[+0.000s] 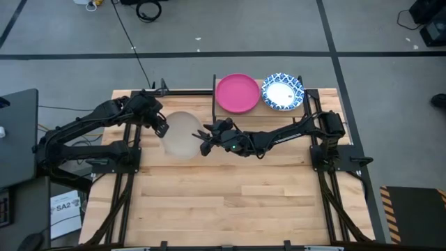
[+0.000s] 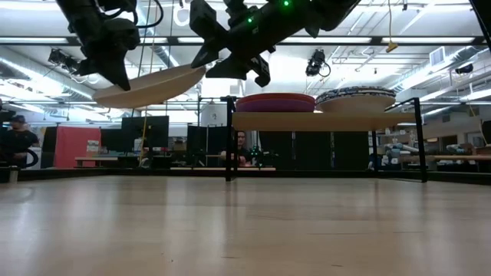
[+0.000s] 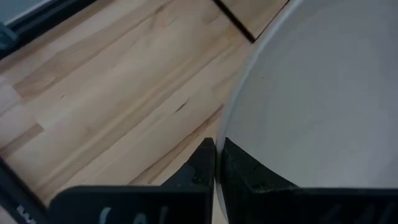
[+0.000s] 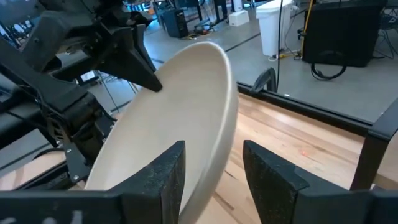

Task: Place and stack plates onto a shelf
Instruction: Stack the gray plate on top of the pink plate on the shelf

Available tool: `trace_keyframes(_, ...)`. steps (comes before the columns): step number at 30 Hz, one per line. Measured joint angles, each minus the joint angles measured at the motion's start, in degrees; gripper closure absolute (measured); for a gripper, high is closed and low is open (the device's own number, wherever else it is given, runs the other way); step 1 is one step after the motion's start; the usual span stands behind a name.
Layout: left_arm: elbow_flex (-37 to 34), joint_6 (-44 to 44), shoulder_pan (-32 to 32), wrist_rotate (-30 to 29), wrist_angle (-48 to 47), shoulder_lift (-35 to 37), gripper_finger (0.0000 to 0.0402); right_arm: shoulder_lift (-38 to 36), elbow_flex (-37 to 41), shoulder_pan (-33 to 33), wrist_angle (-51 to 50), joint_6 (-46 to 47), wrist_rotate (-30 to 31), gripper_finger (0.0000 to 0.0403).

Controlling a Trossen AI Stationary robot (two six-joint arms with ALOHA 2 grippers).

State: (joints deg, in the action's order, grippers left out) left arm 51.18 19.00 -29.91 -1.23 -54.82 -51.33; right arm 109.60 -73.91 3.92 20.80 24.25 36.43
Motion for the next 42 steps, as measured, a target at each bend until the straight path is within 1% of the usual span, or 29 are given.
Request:
trace_keyframes(4,0.0,-0.1,0.0,0.0,1.4,0.0,0.0383,0.0,0.0,0.0,0.1,0.0,0.0,0.0242)
trace_keyframes(7,0.0,-0.1,0.0,0.0,1.4,0.0,0.0383,0.0,0.0,0.0,0.1,0.8,0.0,0.0253)
trace_keyframes(11,0.0,-0.1,0.0,0.0,1.4,0.0,0.0383,0.0,0.0,0.0,0.0,2.8,0.1,0.0281)
trace_keyframes(16,0.0,-0.1,0.0,0.0,1.3,0.0,0.0383,0.0,0.0,-0.1,-0.1,3.0,0.8,0.0322)
trace_keyframes(20,0.0,-0.1,0.0,0.0,1.2,0.0,0.0383,0.0,0.0,-0.1,-0.1,3.6,1.5,0.0344)
trace_keyframes(30,0.0,-0.2,0.0,0.0,1.2,0.0,0.0379,0.0,0.0,-0.8,-0.2,4.5,1.0,0.0353)
trace_keyframes(33,0.0,-0.8,0.0,0.5,1.4,0.0,0.0365,0.0,0.0,-0.8,-0.1,4.4,1.1,0.0354)
trace_keyframes(35,0.0,-2.9,0.1,0.8,1.9,0.0,0.0349,0.0,0.0,-0.7,0.0,4.4,0.7,0.0355)
trace_keyframes(42,0.0,-7.6,0.0,0.3,1.6,0.0,0.0281,0.0,0.0,-0.7,-0.3,4.4,1.0,0.0355)
